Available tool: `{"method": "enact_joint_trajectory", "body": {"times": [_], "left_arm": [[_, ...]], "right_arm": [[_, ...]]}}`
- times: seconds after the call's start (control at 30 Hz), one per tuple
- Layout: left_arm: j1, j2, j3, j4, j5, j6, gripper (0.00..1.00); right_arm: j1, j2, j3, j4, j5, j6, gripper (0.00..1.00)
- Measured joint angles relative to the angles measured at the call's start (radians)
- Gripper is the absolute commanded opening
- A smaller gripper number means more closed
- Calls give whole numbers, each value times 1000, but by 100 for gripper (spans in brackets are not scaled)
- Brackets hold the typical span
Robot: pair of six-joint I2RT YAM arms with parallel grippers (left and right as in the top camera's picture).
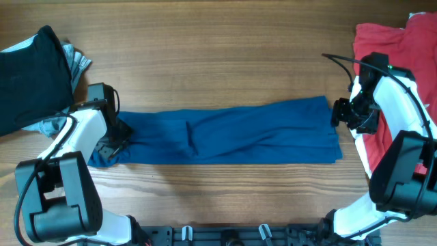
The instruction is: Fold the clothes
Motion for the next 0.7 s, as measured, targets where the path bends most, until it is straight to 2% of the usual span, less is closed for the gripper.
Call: {"method": "enact_joint_trajectory", "body": {"times": [0.17, 0.27, 0.47, 0.7], "left_arm": [[0, 0, -3, 14, -6, 0, 11], [0, 0, -3, 15, -6, 0, 11], [0, 0, -4, 17, -5, 0, 12], [1, 0, -4, 14, -3, 0, 13]], "right_arm": [[-13, -1, -66, 77, -234, -163, 79], [-13, -4, -124, 156, -304, -200, 81], [-13, -32, -248, 336, -291, -139, 81], [-13, -45, -244, 307, -255, -95, 82]]}}
